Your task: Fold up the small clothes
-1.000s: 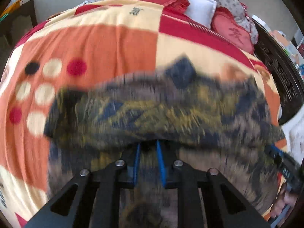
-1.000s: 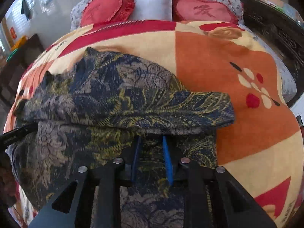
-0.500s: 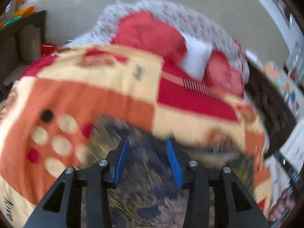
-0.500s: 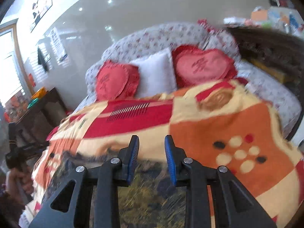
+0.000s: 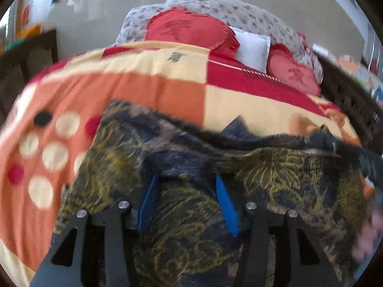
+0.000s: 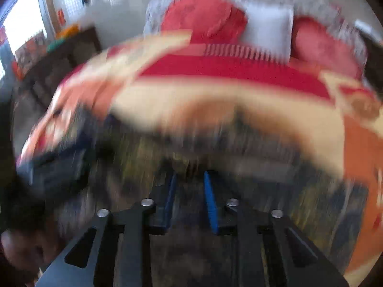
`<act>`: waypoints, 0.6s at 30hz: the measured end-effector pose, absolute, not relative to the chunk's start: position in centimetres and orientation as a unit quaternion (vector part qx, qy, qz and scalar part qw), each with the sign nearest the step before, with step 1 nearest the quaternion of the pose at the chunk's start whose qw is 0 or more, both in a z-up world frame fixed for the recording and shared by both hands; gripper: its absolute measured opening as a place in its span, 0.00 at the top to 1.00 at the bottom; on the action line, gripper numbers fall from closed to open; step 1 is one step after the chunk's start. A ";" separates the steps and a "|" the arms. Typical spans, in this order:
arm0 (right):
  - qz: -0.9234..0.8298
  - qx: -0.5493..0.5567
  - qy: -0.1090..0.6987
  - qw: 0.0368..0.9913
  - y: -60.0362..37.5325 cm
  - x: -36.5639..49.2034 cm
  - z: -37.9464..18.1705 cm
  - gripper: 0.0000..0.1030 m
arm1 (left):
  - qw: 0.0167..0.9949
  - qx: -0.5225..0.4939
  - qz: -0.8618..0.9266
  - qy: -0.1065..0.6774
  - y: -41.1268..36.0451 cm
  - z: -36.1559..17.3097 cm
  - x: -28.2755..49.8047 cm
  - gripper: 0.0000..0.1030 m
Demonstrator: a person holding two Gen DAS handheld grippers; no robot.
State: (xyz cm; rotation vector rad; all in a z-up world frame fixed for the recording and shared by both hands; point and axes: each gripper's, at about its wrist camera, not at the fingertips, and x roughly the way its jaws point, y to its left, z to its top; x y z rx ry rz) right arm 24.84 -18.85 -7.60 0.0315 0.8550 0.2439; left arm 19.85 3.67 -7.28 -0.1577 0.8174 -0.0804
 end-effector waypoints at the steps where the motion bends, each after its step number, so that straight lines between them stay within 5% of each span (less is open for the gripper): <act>1: 0.107 0.030 0.406 0.907 -19.5 25.5 -7.5 1.00 | 0.918 -0.086 -0.033 0.387 4.1 -7.1 19.4 0.48; 9: 0.079 0.025 0.349 0.933 -21.9 21.2 -3.4 1.00 | 0.911 -0.069 -0.035 0.405 3.2 -7.3 20.6 0.38; 12: 0.018 -0.002 0.361 0.933 -23.2 19.6 -3.3 0.83 | 0.909 -0.074 -0.041 0.409 3.4 -7.5 20.8 0.36; 16: -0.026 0.039 0.442 0.896 -26.2 21.0 -9.0 0.76 | 0.907 -0.068 -0.043 0.413 3.1 -7.6 21.0 0.32; 18: -0.001 0.090 0.409 0.908 -27.7 20.6 -10.1 0.71 | 0.905 -0.064 -0.042 0.418 2.9 -7.6 21.3 0.30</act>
